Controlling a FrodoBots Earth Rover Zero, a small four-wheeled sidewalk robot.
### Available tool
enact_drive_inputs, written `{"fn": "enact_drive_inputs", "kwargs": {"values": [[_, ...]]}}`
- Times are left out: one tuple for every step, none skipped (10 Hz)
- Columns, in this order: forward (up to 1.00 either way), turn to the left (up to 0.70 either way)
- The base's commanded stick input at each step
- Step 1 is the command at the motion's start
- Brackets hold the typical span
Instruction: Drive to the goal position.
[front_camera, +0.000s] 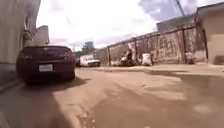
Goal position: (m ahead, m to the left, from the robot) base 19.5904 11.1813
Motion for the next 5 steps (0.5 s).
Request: {"fn": "enact_drive_inputs", "kwargs": {"values": [[0.85,0.00],[0.85,0.00],[0.85,0.00],[0.85,0.00],[0.85,0.00]]}}
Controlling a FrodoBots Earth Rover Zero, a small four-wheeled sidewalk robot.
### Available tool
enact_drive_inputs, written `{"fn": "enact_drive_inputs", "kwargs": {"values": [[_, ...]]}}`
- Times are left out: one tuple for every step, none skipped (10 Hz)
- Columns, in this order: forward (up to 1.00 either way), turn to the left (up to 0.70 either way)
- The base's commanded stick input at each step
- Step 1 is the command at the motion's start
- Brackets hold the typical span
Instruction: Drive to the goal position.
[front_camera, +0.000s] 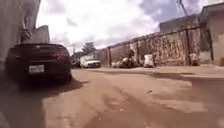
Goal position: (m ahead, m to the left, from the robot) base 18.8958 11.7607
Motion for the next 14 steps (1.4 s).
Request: {"fn": "enact_drive_inputs", "kwargs": {"values": [[0.85,0.00],[0.85,0.00],[0.85,0.00],[0.85,0.00],[0.85,0.00],[0.85,0.00],[0.85,0.00],[0.85,0.00],[0.85,0.00],[0.85,0.00],[0.85,0.02],[0.85,0.08],[0.85,0.22],[0.85,0.34]]}}
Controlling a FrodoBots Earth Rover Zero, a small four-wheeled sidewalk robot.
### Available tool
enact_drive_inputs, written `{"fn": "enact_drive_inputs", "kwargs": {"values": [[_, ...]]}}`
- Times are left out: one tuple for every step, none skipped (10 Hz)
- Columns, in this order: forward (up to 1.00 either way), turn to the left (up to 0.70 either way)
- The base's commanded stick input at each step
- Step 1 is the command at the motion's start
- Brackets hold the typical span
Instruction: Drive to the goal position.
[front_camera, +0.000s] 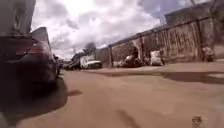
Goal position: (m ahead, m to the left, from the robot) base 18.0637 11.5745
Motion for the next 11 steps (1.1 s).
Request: {"fn": "enact_drive_inputs", "kwargs": {"values": [[0.85,0.34],[0.85,0.34],[0.85,0.34],[0.85,0.34],[0.85,0.34],[0.85,0.34],[0.85,0.34],[0.85,0.34],[0.85,0.34],[0.85,0.34],[0.85,0.34]]}}
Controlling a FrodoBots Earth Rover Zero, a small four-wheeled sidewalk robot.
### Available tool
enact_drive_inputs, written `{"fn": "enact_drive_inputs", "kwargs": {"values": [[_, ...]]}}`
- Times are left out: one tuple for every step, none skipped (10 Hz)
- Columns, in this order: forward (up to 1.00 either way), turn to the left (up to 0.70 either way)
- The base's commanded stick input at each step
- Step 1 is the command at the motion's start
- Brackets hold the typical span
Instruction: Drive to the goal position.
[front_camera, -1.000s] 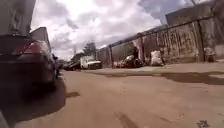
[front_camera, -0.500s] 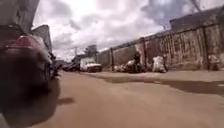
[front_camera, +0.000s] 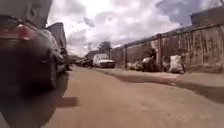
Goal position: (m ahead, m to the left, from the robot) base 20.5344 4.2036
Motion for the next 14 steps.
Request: {"fn": "enact_drive_inputs", "kwargs": {"values": [[0.85,0.34],[0.85,0.34],[0.85,0.34],[0.85,0.18],[0.85,0.00],[0.85,0.00],[0.85,0.00],[0.85,0.00],[0.85,0.00],[0.85,0.00],[0.85,0.00],[0.85,0.00],[0.85,0.00],[0.67,0.00]]}}
